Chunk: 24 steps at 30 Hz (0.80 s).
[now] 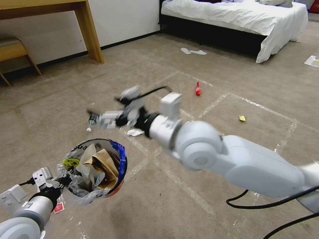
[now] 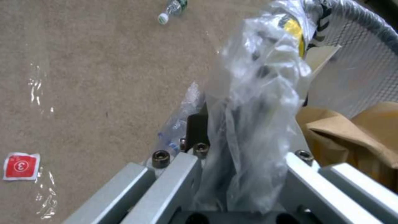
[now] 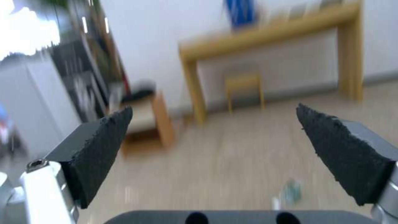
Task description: Pick up the trash bin and place the garbage on the floor into it.
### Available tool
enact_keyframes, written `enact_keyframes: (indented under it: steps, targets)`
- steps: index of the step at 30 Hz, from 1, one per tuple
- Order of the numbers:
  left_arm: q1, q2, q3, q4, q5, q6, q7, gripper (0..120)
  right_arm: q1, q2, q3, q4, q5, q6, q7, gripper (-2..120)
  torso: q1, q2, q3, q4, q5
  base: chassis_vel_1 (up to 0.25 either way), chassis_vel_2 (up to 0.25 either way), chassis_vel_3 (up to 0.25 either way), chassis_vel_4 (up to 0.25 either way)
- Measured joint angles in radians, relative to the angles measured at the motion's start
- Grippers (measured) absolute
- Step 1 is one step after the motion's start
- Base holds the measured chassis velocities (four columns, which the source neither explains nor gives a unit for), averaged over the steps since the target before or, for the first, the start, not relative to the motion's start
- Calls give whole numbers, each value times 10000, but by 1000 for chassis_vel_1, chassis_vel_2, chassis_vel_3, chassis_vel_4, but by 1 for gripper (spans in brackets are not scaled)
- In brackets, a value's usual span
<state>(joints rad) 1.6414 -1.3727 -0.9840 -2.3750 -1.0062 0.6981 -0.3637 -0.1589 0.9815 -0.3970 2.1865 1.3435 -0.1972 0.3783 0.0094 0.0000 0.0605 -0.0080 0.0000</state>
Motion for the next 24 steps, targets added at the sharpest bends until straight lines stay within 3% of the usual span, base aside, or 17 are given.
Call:
enact_keyframes:
  steps: [2, 6, 8, 9, 10, 11, 13, 14, 16, 18, 20, 24]
  targets:
    - [62, -84, -137, -118, 2, -20, -5, 1, -1092, -337, 1948, 23, -433, 1103, -1019, 100, 0, 0, -1, -1, 0, 0, 0, 0, 0]
    - [109, -159, -242, -190, 42, -53, -12, 1, -2294, -512, 3478, 2, -1041, 1724, -1650, 100, 0, 0, 0, -2, 2, 0, 0, 0, 0]
    - [161, -223, -311, -260, 129, -110, -12, 1, -4217, -632, 5831, 29, -2249, 2540, -2433, 99, 0, 0, 0, -2, 5, 0, 0, 0, 0]
    - [161, -223, -311, -260, 129, -110, -12, 1, -4217, -632, 5831, 29, -2249, 2540, -2433, 99, 0, 0, 0, -2, 5, 0, 0, 0, 0]
    - [184, -239, -325, -275, 167, -127, -10, 1, -5505, -640, 7229, 144, -3088, 2923, -2829, 100, 0, 0, 0, -1, 3, 0, 0, 0, 0]
    - [184, -239, -325, -275, 167, -127, -10, 1, -5505, -640, 7229, 144, -3088, 2923, -2829, 100, 0, 0, 0, -1, 3, 0, 0, 0, 0]
    - [205, -244, -356, -279, 271, -176, 14, 1, -7331, -510, 8842, 459, -3898, 3240, -3099, 100, 0, 0, 0, -8, 6, 0, 0, 0, 0]
    - [205, -244, -356, -279, 271, -176, 14, 1, -7331, -510, 8842, 459, -3898, 3240, -3099, 100, 0, 0, 0, -8, 6, 0, 0, 0, 0]
    - [209, -274, -361, -300, 429, -244, 70, 1, -8929, -210, 10212, 841, -4826, 3522, -3222, 100, -1, 0, -1, -3, 0, 0, 0, 0, 0]
    - [215, -281, -361, -307, 472, -256, 79, 1, -9395, -91, 10638, 952, -5210, 3540, -3221, 100, -1, 1, -1, -2, 0, 0, 0, 0, 0]
    - [244, -317, -328, -309, 725, -314, 179, 1, -11187, 452, 11885, 1316, -6635, 3603, -2977, 100, -1, 0, -1, -2, 0, 0, 0, 0, 0]
    - [262, -343, -324, -309, 848, -360, 228, 1, -12530, 1145, 12521, 1388, -8066, 3740, -2572, 100, -1, 1, -2, -7, -1, 0, 0, 0, 0]
